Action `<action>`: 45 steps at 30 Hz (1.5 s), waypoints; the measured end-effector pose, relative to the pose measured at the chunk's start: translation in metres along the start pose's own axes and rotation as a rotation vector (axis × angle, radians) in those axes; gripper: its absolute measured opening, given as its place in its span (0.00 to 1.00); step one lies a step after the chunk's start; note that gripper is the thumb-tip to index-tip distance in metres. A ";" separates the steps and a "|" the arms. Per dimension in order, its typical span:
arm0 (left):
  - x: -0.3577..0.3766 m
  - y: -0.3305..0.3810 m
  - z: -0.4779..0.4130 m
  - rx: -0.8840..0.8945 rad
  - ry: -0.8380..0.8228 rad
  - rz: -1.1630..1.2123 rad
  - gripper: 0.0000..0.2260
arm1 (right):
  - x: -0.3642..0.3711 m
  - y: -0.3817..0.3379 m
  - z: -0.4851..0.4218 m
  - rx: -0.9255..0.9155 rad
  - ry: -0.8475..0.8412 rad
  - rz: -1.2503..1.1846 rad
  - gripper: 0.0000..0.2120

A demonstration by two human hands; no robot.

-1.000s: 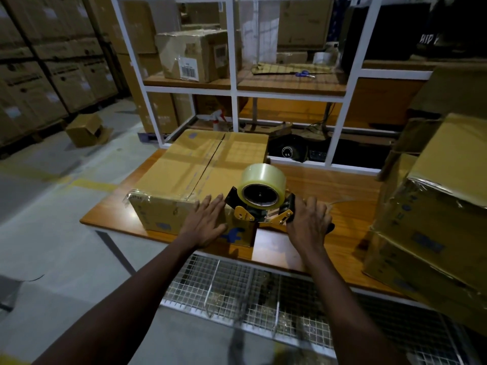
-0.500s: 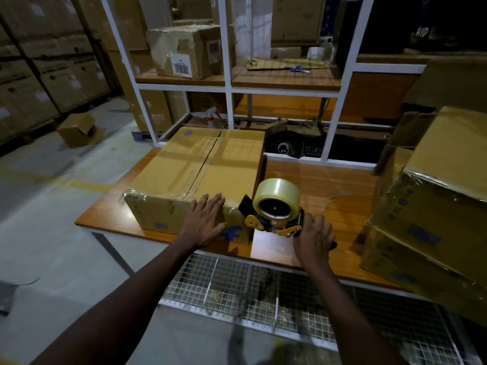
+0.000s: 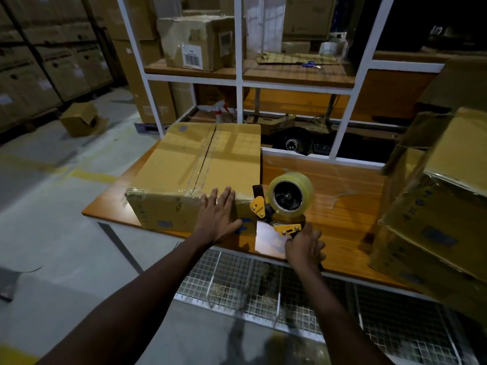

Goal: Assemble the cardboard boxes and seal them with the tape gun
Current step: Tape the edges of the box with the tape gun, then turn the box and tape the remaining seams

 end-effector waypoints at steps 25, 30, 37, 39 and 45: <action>-0.014 -0.149 0.011 -0.358 0.284 0.453 0.32 | -0.038 -0.114 -0.036 -0.197 0.313 0.152 0.17; -0.008 -0.211 0.011 -0.716 0.269 0.773 0.26 | -0.012 -0.186 -0.035 -0.301 0.310 0.135 0.17; 0.012 -0.218 0.025 -0.654 0.285 1.153 0.23 | 0.028 -0.249 -0.031 -0.397 0.355 0.090 0.14; 0.023 -0.210 0.028 -0.572 0.259 1.138 0.29 | 0.035 -0.257 -0.029 -0.397 0.374 0.083 0.14; 0.039 -0.207 0.036 -0.445 0.260 1.089 0.33 | 0.048 -0.271 -0.026 -0.384 0.392 0.092 0.15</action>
Point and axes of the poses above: each hand's wrist, its own z-axis away from the middle knuckle, its own x-axis out of the palm, y = z × x, the point moved 1 cm from there along -z, towards the middle knuckle, and after that the axes turned 10 degrees about -x, right-handed, at the moved point
